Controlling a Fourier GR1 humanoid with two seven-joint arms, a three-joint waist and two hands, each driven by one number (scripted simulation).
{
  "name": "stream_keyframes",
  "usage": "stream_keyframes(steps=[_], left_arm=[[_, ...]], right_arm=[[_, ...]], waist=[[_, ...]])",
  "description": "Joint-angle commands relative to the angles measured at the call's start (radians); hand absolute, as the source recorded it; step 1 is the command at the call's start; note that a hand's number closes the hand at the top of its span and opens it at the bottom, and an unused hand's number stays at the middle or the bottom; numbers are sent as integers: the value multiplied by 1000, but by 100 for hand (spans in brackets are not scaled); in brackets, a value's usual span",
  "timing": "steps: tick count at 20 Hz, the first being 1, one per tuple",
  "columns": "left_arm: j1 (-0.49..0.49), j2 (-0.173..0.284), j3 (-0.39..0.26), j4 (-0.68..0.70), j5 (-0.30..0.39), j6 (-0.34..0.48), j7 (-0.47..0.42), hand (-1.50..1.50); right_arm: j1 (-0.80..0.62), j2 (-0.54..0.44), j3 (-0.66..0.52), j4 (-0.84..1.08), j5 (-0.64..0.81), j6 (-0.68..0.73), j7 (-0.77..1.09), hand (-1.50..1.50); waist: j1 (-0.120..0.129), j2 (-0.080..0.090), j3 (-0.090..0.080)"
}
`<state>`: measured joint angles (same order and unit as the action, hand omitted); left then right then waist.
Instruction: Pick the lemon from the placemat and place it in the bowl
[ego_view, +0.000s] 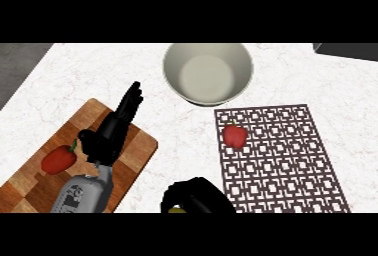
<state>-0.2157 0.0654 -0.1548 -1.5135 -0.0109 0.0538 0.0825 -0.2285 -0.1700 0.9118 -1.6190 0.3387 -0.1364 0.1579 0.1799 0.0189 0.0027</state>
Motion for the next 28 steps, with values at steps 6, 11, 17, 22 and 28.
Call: stream_keyframes(steps=[6, 11, 17, 22, 28], left_arm=[[10, 29, 64, 16, 11, 22, 12, 0], [40, 40, 85, 0, 3, 39, 4, 0], [63, 16, 60, 13, -13, 36, -31, 0], [31, 33, 100, 35, -2, 22, -27, 0], [45, 28, 102, -28, 8, 26, 31, 0]], right_arm=[[-163, -214, -63, -314, -357, 457, -407, 150], [-226, -377, -357, -361, -558, 612, -519, 150], [-393, -433, -608, -340, -780, 690, -326, 150], [-531, -326, -607, -336, -838, 598, -68, 150], [-741, -215, -631, -118, -735, 561, -2, 150]], waist=[[-135, -10, -1], [-172, -17, -2], [-179, -20, -4], [-179, -20, -4], [-170, -19, -4]])
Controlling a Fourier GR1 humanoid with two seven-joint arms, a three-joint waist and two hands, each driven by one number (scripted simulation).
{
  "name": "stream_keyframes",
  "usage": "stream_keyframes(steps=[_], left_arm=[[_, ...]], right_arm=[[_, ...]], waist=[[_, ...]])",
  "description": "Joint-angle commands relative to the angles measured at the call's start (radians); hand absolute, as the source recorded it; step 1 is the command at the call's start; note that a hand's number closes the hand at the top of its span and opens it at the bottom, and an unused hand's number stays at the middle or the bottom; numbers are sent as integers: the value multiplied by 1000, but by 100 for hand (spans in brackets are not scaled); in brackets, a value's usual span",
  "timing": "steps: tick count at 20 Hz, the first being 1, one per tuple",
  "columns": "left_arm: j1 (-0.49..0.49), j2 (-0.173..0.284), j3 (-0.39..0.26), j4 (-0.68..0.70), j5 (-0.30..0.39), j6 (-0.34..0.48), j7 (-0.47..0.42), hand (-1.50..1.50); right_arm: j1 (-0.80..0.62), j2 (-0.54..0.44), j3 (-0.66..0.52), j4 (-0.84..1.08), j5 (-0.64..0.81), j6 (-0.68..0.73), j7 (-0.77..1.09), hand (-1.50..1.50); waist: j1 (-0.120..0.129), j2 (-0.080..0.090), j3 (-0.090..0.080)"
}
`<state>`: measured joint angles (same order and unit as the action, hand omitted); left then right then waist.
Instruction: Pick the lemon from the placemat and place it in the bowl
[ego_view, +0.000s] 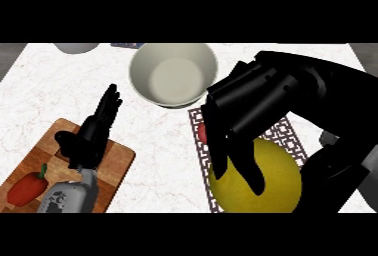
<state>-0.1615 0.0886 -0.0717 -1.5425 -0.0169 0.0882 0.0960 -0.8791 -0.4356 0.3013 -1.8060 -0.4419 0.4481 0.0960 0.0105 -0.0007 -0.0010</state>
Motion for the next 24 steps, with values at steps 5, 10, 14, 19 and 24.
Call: stream_keyframes(steps=[5, 10, 14, 19, 24], left_arm=[[34, -25, -17, 56, -20, -5, -76, 0], [-21, -1, 8, 38, -12, -12, -9, 0], [25, -26, -29, 9, -29, -4, -27, 0], [-25, -18, -1, 28, -7, -20, -4, 0], [-52, -41, -21, 18, -31, 4, 18, 0]], right_arm=[[-216, 126, 10, 244, 208, -35, 36, 150], [-276, 122, 43, 399, 453, -60, -119, 150], [-275, 194, 93, 608, 632, -172, -296, 150], [-344, 290, 91, 884, 729, -271, -402, 150], [-413, 340, 68, 1145, 805, -357, -556, 150]], waist=[[5, 4, 0], [12, 8, 0], [25, 11, 0], [24, 12, 0], [31, 15, 0]])
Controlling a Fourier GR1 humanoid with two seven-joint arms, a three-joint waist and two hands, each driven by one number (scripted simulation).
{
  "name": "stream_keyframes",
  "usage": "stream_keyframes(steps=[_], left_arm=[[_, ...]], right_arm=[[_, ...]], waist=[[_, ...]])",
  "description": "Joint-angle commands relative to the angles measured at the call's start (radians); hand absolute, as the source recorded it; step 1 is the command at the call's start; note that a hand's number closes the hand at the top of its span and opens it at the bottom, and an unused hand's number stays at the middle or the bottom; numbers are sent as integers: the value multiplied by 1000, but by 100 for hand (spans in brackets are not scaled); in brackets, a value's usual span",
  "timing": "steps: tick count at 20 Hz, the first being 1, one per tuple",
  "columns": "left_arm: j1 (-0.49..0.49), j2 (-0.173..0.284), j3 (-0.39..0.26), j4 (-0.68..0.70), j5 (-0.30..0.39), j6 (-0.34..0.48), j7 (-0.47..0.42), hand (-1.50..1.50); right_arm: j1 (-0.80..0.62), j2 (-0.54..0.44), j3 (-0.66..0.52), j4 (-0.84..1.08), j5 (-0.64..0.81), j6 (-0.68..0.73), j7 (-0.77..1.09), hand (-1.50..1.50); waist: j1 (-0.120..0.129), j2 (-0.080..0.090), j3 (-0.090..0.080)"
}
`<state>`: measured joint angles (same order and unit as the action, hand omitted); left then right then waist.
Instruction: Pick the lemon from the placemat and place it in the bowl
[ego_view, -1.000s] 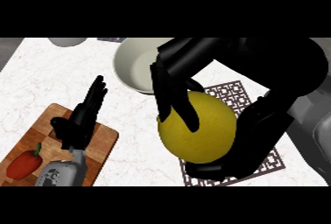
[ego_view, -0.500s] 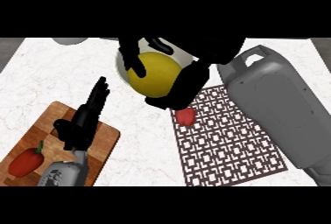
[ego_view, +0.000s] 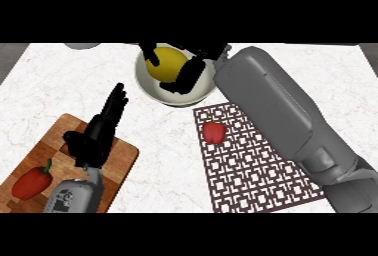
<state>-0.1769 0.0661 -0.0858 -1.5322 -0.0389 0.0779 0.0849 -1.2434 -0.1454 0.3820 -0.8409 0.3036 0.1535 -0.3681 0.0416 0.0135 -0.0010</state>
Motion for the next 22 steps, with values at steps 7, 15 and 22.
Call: stream_keyframes(steps=[7, 15, 22], left_arm=[[-2, 9, 8, 33, 5, -25, -35, 0], [-23, -30, -28, -2, -17, 3, 8, 0], [-15, 15, 15, -6, 20, -42, -4, 0]], right_arm=[[-85, 56, -42, 461, 68, 4, -187, 150], [-104, 63, -60, 606, 58, 168, -387, -150], [-155, 70, -229, 642, -88, 209, -429, -150]], waist=[[24, 14, -1], [41, 20, 1], [29, 13, 1]])
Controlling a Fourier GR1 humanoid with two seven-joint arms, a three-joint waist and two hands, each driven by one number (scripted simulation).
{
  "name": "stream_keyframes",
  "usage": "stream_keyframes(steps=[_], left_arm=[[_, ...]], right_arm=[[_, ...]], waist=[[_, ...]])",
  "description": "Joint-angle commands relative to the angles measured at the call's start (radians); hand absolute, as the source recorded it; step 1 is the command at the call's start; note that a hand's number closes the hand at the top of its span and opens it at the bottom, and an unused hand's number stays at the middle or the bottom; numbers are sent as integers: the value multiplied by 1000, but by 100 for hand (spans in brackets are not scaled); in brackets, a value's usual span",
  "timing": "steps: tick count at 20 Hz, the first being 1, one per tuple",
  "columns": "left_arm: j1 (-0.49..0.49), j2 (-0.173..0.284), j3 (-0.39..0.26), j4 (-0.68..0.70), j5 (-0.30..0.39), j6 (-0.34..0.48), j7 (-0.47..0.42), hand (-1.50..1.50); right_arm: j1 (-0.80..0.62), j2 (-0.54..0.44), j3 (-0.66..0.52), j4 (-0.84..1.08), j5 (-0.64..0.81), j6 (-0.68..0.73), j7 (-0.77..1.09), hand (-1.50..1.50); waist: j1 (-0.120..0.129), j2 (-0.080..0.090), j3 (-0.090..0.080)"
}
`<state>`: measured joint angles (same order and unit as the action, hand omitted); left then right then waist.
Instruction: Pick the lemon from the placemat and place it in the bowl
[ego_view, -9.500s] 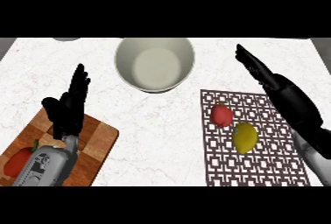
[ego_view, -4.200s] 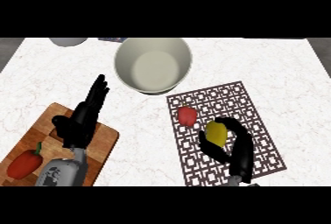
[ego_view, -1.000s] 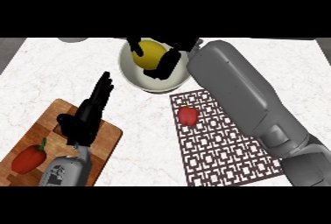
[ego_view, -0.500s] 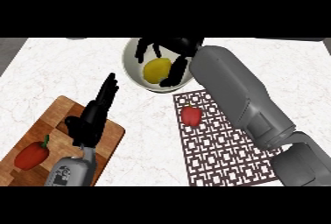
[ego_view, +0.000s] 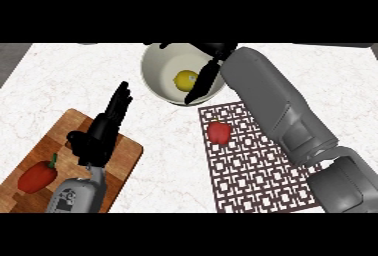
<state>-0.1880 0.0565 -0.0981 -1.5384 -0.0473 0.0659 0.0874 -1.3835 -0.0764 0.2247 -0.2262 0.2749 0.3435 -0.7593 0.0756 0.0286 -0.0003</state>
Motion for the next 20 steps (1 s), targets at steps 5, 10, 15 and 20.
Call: stream_keyframes(steps=[5, 10, 15, 20], left_arm=[[-16, 0, 5, 9, -10, 7, 9, 0], [-18, -4, 3, 5, -9, 4, 5, 0], [-30, -10, -2, 40, -10, -4, -10, 0], [-50, 15, 28, 5, 22, -28, 22, 0]], right_arm=[[-64, -66, -146, 82, -125, 142, 27, -150], [-88, -144, -184, 119, -160, 273, 74, -150], [-54, -211, -205, 124, -183, 383, 85, -150], [-23, -232, -208, 90, -194, 467, 91, -150]], waist=[[-15, -5, 0], [2, 2, 0], [6, 11, 1], [16, 11, 2]])
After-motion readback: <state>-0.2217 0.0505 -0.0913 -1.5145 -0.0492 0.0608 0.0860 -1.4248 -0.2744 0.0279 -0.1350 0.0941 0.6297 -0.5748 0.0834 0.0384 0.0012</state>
